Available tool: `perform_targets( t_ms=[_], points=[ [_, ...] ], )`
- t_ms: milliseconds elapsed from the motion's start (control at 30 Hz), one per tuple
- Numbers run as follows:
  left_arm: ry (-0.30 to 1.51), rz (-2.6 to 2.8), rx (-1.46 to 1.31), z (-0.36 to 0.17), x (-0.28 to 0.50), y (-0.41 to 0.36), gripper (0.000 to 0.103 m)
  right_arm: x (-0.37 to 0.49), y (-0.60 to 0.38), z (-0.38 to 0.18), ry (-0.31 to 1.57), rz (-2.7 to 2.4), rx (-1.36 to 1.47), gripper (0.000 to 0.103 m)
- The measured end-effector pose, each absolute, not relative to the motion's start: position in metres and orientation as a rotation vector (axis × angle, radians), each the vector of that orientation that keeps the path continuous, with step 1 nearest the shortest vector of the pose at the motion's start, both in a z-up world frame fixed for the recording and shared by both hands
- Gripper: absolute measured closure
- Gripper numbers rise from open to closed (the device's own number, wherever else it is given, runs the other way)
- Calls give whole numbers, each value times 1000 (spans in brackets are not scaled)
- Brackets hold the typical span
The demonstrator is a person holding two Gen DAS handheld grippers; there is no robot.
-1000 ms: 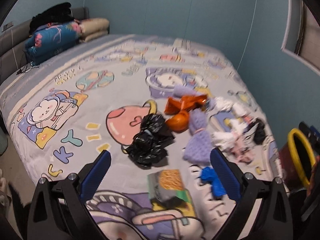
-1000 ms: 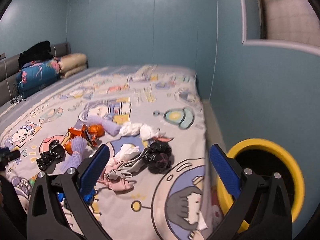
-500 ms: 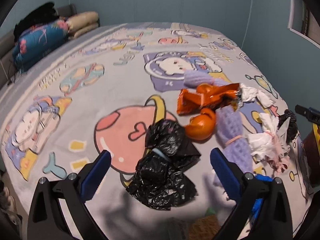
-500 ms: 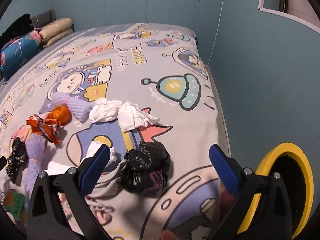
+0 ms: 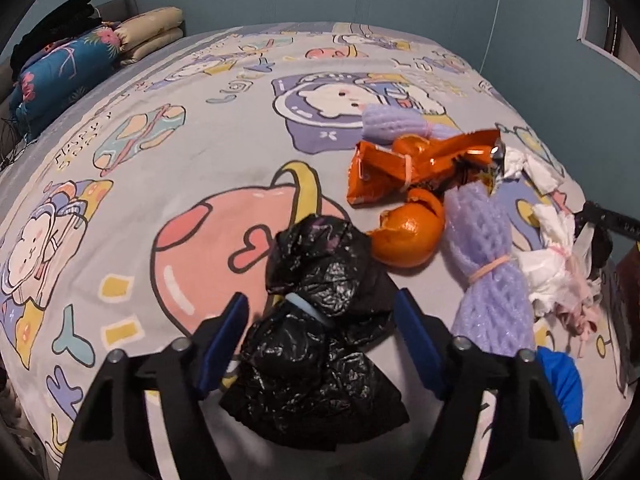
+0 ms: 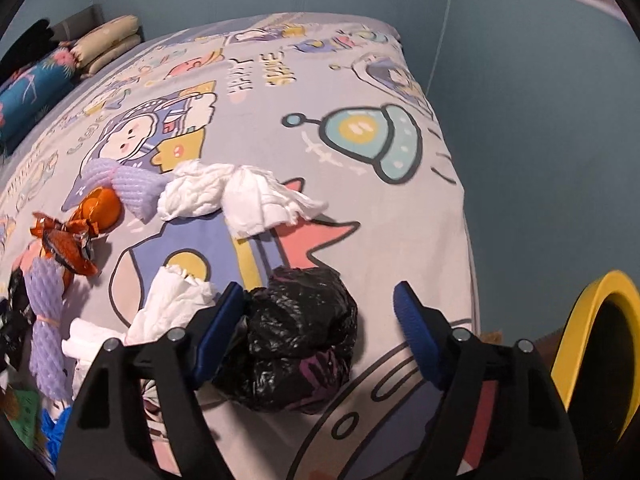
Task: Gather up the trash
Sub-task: 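Reach the left tool to the black plastic bag and grasp it, then carry the black bag over the yellow bin and open the left tool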
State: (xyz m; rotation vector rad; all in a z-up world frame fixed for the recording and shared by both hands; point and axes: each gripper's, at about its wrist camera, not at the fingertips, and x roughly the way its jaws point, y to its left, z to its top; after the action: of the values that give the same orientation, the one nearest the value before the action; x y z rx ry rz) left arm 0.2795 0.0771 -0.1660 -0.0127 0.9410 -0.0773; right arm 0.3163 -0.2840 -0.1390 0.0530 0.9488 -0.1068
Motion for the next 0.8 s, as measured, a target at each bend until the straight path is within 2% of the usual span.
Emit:
perform_targets(
  t_ms=[133, 233, 367, 600, 800],
  points=[
    [965, -72, -12, -173, 282, 76, 43, 318, -285, -144, 969, -94, 67, 37],
    [966, -75, 4, -175, 282, 74, 47, 320, -285, -151, 999, -76, 83, 49],
    [967, -79, -44, -173, 281, 82, 62, 314, -295, -144, 991, -36, 191, 59],
    [960, -78, -124, -168, 278, 94, 76, 299, -304, -122, 920, 15, 288, 62],
    [914, -76, -160, -156, 271, 100, 81, 287, -306, -110, 876, 27, 279, 62]
  ],
)
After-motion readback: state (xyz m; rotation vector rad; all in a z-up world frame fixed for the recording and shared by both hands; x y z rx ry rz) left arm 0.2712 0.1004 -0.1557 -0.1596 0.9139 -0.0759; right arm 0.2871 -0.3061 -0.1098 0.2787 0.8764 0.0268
